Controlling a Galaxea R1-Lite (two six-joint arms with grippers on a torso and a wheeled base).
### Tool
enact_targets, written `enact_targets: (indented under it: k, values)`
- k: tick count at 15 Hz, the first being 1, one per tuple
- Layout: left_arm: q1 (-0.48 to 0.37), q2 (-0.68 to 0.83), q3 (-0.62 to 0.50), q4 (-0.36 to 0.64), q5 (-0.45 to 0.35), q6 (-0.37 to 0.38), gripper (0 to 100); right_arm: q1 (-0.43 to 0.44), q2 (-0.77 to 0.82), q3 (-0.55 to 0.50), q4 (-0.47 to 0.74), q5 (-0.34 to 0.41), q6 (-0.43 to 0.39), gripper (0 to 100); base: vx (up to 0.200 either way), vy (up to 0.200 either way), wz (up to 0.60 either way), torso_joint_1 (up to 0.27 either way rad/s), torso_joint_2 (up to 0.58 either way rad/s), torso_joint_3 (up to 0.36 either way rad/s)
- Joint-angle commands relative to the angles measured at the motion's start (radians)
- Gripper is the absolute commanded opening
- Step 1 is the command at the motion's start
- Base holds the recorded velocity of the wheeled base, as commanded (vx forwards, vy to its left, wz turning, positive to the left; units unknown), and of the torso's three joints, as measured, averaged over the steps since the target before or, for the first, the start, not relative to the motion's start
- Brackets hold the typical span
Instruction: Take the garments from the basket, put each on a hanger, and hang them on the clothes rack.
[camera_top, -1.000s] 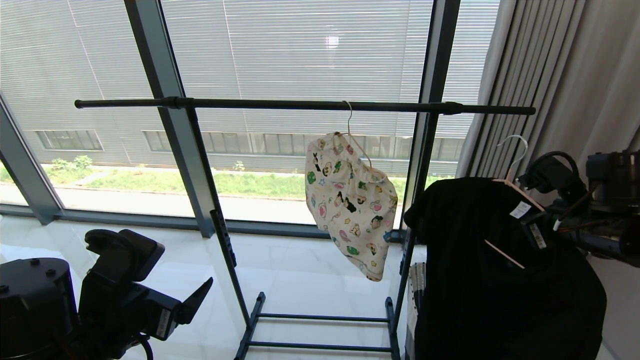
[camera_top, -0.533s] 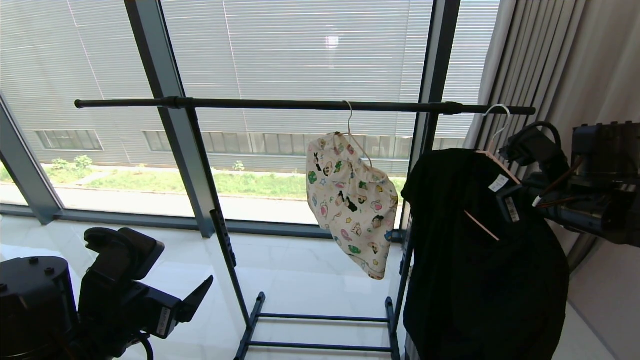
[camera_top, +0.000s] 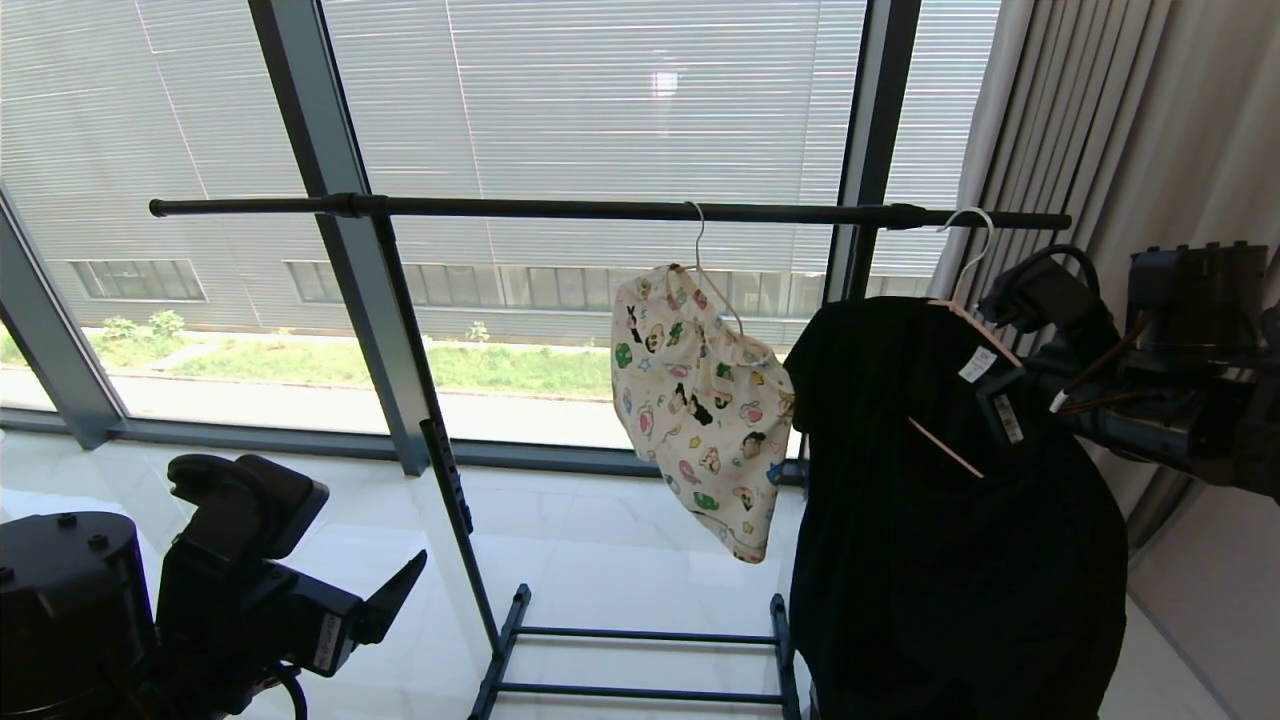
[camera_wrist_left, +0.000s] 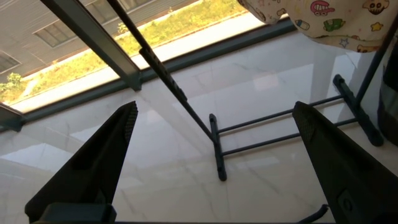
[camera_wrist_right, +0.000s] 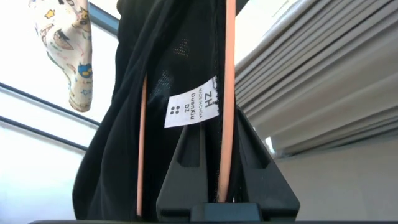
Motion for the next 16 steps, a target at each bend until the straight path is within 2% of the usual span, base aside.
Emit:
enact_targets:
  k: [1, 5, 16]
  values:
    - [0.0, -0.004, 0.0, 0.0, 0.001, 0.0, 100, 0.009, 0.004, -0.014, -0.001, 0.0, -0.004, 0, 0.0, 0.0, 0.0, 0.0, 0.0, 0.0]
    - [-0.001, -0.007, 0.001, 0.0, 0.001, 0.0, 100, 0.014, 0.019, -0.05, -0.001, 0.019, -0.041, 0, 0.0, 0.0, 0.0, 0.0, 0.0, 0.0]
    - [-0.018, -0.011, 0.006, 0.0, -0.001, 0.0, 100, 0.046, 0.019, -0.051, -0.003, 0.02, -0.047, 0, 0.2, 0.0, 0.0, 0.0, 0.0, 0.002]
